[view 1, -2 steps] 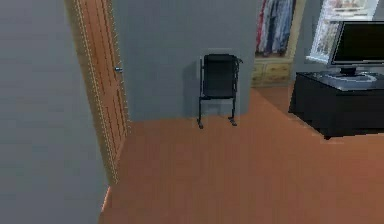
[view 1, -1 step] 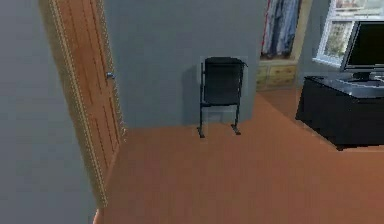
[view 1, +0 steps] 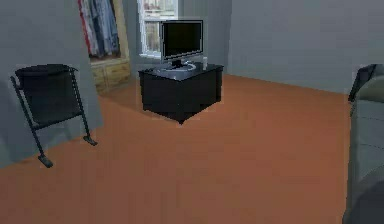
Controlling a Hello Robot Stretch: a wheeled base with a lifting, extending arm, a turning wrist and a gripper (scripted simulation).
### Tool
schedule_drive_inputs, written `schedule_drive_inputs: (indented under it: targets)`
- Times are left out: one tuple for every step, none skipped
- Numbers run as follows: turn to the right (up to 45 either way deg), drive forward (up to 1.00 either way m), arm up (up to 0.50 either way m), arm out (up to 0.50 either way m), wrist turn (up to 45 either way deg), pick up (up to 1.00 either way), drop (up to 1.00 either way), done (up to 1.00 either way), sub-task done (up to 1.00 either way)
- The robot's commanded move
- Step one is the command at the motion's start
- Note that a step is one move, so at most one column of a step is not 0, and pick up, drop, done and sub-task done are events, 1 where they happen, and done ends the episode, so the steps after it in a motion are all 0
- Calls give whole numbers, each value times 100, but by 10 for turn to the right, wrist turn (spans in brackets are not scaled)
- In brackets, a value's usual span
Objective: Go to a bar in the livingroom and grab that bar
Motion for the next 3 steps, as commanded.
schedule_drive_inputs:
  targets:
    - [180, 0, 0, 0, 0, 0, 0, 0, 0]
    - [0, 100, 0, 0, 0, 0, 0, 0, 0]
    - [0, 100, 0, 0, 0, 0, 0, 0, 0]
